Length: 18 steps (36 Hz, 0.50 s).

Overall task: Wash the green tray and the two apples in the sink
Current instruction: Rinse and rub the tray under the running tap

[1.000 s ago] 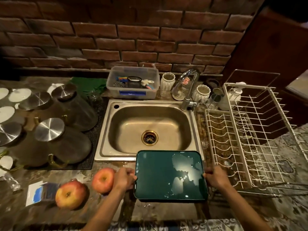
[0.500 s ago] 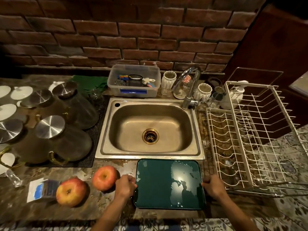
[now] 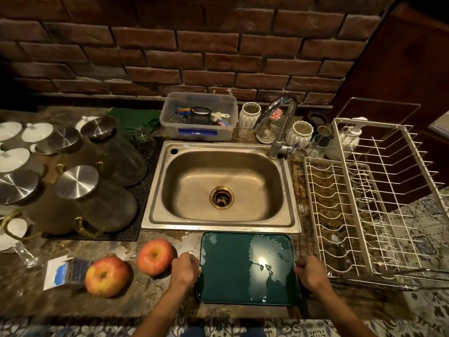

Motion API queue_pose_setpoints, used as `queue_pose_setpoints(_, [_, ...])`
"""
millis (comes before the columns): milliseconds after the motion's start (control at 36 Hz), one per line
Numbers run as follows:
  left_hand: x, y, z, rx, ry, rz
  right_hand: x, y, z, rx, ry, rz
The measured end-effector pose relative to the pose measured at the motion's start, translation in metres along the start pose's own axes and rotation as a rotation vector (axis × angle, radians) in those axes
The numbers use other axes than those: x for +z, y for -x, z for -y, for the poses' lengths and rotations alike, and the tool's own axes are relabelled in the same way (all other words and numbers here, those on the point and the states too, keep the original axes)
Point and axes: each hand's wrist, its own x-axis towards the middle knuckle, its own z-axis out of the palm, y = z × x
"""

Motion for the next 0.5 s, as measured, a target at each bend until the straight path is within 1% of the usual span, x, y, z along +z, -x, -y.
queue_pose_setpoints(28, [-0.001,-0.002,0.002,-0.011,0.067,0.032,-0.001,0.0,0.0,-0.004,0.008,0.002])
queue_pose_setpoints(83, [0.0,-0.003,0.004,-0.042,0.118,0.044,-0.001,0.001,0.0,-0.01,0.019,0.008])
queue_pose_setpoints(139, [0.001,-0.005,0.005,-0.067,0.149,0.027,-0.002,0.001,-0.001,-0.012,0.031,0.012])
queue_pose_setpoints(306, [0.001,-0.005,0.006,-0.082,0.176,0.055,-0.005,0.001,-0.001,-0.026,0.025,0.031])
queue_pose_setpoints(444, [-0.006,0.002,0.005,-0.039,0.076,0.1,-0.004,0.002,-0.002,-0.027,0.009,0.058])
queue_pose_setpoints(500, [-0.011,0.003,0.005,0.032,-0.003,0.106,-0.004,0.002,-0.003,-0.04,0.035,0.07])
